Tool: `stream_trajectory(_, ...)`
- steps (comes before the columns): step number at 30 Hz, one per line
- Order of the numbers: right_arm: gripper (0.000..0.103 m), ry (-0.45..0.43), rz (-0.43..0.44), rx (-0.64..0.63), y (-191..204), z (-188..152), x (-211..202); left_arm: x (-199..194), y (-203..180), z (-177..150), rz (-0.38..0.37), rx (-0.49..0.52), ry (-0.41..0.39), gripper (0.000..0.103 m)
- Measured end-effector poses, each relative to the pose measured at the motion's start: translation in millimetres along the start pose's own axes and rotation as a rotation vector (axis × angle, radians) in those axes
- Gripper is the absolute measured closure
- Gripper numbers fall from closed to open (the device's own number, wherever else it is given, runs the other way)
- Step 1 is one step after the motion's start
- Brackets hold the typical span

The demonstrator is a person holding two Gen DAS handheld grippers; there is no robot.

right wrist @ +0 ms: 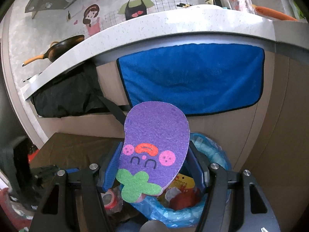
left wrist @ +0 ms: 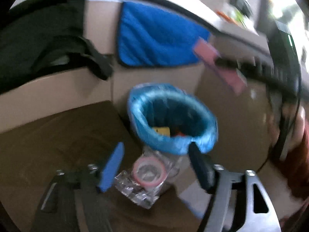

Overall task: Collect trash
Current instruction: 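Carry the tape roll and purple sponge over the blue bin and open both grippers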

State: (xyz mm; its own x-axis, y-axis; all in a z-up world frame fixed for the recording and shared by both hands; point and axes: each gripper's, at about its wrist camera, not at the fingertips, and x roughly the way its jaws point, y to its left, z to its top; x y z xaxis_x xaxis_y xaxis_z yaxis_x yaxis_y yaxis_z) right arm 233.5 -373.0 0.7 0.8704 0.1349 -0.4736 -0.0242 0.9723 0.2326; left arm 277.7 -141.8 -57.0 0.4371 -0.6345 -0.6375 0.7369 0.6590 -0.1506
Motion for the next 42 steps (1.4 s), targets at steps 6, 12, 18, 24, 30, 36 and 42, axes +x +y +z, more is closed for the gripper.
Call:
stream_trajectory(6, 0.042, 0.027, 0.002, 0.022, 2, -5, 5, 52, -1, -14, 0.01, 0.142, 0.17, 0.025)
stream_trajectory(12, 0.042, 0.039, -0.009, -0.011, 13, -9, 3, 73, 1, -20, 0.004, 0.116, 0.233, 0.021)
stream_trajectory(18, 0.042, 0.04, -0.015, -0.016, 18, -7, 4, 70, 9, -18, 0.051, 0.044, 0.239, 0.046)
stream_trajectory(24, 0.042, 0.043, -0.002, -0.035, 31, -7, 3, 42, 18, -18, 0.085, -0.025, 0.157, 0.05)
stream_trajectory(30, 0.042, 0.02, 0.018, -0.071, 49, 0, -3, -22, 25, 9, 0.2, -0.136, -0.009, 0.05)
stream_trajectory(36, 0.042, -0.028, 0.013, -0.111, 61, 12, -15, -81, 13, 49, 0.333, -0.223, -0.183, 0.049)
stream_trajectory(42, 0.042, -0.057, -0.018, -0.119, 52, 17, -27, -83, -15, 72, 0.359, -0.209, -0.276, 0.049)
